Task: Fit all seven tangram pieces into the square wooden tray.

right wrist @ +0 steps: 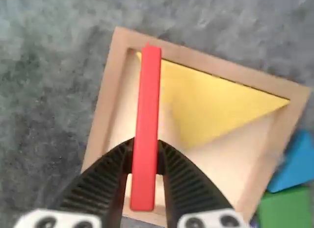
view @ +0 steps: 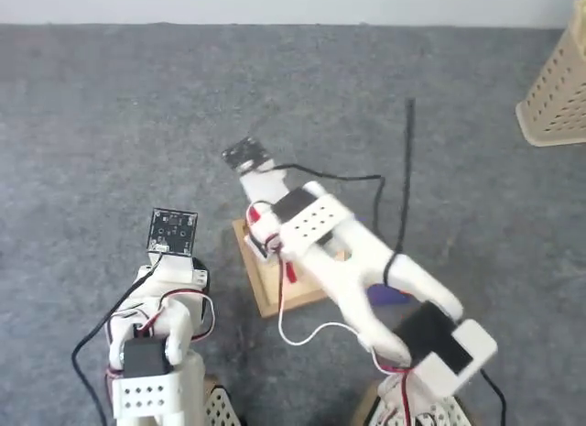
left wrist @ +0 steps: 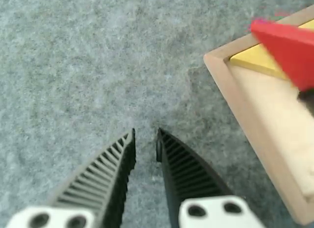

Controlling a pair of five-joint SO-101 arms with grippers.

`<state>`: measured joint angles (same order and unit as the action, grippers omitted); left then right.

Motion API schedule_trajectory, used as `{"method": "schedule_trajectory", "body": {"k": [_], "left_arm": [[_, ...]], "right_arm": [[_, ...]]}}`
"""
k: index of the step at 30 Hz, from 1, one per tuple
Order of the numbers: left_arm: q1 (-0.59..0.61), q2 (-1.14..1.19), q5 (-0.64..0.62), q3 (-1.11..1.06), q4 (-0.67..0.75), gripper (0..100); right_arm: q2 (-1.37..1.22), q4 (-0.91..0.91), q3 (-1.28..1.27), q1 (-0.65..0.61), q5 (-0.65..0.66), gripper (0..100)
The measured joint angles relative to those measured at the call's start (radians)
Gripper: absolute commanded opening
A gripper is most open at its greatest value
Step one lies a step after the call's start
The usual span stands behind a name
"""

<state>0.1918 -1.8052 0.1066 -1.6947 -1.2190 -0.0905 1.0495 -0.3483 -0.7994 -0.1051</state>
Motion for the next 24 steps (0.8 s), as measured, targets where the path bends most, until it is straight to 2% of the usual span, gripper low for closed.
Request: {"method": "schedule_trajectory", "body": {"k": [6,9,16,24], "left_arm": [[0.000,0.000,0.000,0.000,0.000,7],[0.000,0.000,0.000,0.000,0.000,7],[0.000,0.000,0.000,0.000,0.000,7],[0.000,0.000,0.000,0.000,0.000,7]], "right_arm": [[-0.055,0.000,0.028,-0.041,-0.012,1.0],[-0.066,0.000,0.028,-0.061,-0.060,1.5],[-0.066,0.000,0.028,-0.061,-0.098,13.6],[-0.066,0.015,0.051,-0.044,-0.098,14.6]]}}
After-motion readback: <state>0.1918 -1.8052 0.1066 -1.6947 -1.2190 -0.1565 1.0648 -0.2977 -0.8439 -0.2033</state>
